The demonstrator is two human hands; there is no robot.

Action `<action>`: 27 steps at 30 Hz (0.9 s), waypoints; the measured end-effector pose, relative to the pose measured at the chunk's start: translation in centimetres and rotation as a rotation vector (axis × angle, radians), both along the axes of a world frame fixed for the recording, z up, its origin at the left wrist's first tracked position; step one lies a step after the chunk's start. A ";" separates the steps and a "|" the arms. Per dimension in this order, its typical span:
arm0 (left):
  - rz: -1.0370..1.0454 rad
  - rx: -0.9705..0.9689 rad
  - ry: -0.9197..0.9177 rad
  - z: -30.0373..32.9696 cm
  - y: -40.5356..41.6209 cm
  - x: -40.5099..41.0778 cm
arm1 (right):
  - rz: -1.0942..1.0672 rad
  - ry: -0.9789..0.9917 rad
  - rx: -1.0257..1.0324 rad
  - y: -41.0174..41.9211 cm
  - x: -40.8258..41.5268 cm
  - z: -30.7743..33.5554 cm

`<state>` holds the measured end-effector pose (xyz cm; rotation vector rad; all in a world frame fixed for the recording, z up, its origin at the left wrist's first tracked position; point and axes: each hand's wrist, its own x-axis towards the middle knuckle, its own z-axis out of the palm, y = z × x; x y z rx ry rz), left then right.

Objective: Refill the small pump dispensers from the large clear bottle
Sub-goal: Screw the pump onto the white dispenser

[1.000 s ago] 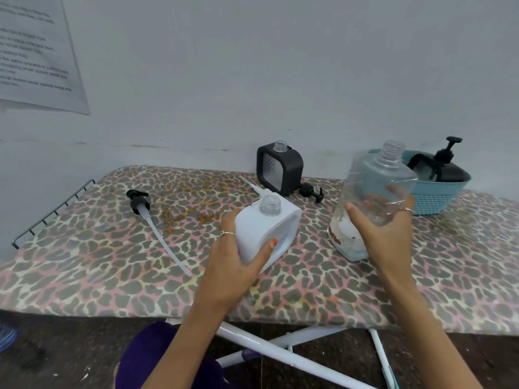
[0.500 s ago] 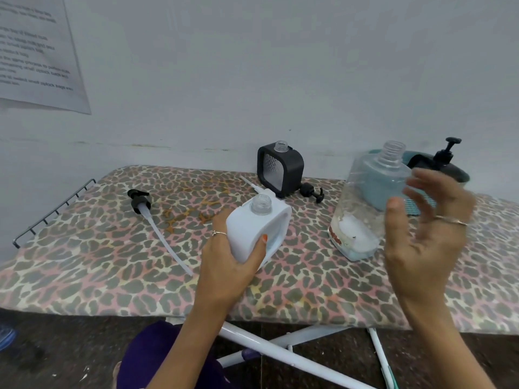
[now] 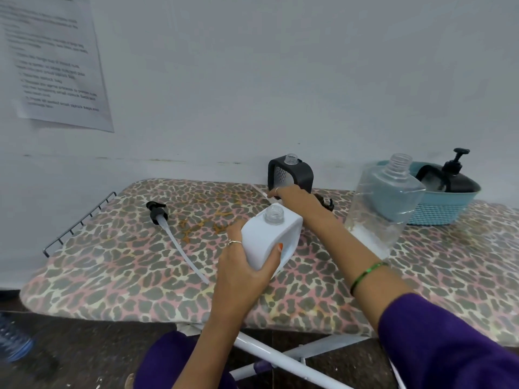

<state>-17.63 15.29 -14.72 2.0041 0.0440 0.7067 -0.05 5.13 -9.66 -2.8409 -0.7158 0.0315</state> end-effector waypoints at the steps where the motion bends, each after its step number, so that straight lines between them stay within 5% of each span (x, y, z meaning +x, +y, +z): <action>1: 0.002 0.006 -0.002 0.0 0.0 0.0 | -0.006 -0.034 -0.068 0.2 0.3 -0.5; 7: -0.011 0.006 0.004 0.1 0.1 0.0 | -0.005 -0.112 -0.027 0.1 0.2 -0.5; 15: -0.010 0.004 -0.001 -0.2 0.2 0.3 | 0.006 -0.088 0.981 -2.9 -5.7 6.3; 22: -0.005 0.016 -0.005 -0.3 0.2 0.4 | 0.268 -0.723 0.360 -8.2 -8.8 7.6; 27: 0.001 0.008 -0.002 -0.2 0.2 0.4 | 0.361 -1.004 0.142 -10.1 -8.5 7.6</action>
